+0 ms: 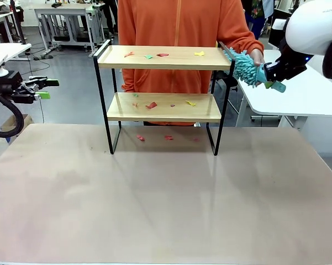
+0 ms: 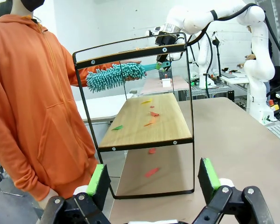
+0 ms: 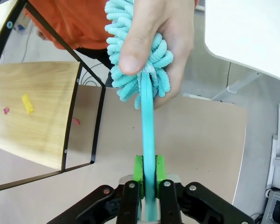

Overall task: Clean the shelf.
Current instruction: Pick up the Duster handed by the human, then clean the specific section of the Shelf indicated by the human with the Duster.

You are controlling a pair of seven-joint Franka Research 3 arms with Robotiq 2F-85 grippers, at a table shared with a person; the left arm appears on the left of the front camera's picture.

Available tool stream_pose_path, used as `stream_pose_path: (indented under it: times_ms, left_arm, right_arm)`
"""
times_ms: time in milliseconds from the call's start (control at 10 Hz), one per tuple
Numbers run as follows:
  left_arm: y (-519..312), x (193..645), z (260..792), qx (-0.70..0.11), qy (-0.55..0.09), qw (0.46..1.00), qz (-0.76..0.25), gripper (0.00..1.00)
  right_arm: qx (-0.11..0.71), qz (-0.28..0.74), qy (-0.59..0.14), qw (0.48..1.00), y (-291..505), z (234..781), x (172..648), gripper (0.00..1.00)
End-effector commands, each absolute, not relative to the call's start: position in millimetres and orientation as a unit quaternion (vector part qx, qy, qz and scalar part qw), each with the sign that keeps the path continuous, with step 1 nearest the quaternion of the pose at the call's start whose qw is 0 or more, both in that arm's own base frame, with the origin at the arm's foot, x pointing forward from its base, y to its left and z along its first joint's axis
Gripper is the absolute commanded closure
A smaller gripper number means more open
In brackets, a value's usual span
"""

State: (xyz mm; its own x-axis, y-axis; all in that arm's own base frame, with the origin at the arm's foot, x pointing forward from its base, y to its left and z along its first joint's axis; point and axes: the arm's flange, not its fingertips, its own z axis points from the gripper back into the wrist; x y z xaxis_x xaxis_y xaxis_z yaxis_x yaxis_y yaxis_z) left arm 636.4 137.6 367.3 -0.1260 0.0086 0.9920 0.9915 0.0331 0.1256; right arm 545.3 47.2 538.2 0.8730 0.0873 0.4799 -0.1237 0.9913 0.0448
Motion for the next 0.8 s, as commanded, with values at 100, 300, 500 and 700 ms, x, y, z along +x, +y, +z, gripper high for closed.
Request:
stream_pose_path:
  times_ms: [100,300,500,700]
  left_arm:
    - [136.1,633.7,368.7,-0.455,-0.538,0.474,-0.529,0.0]
    - [136.1,633.7,368.7,-0.455,-0.538,0.474,-0.529,0.0]
    - [136.1,633.7,368.7,-0.455,-0.538,0.474,-0.529,0.0]
    - [136.1,633.7,368.7,-0.455,-0.538,0.474,-0.529,0.0]
  right_arm:
    - [0.037,0.055,-0.246,0.967,47.2,538.2,545.3,1.0]
    - [0.037,0.055,-0.246,0.967,47.2,538.2,545.3,1.0]
    - [0.037,0.055,-0.246,0.967,47.2,538.2,545.3,1.0]
    - [0.037,0.055,-0.246,0.967,47.2,538.2,545.3,1.0]
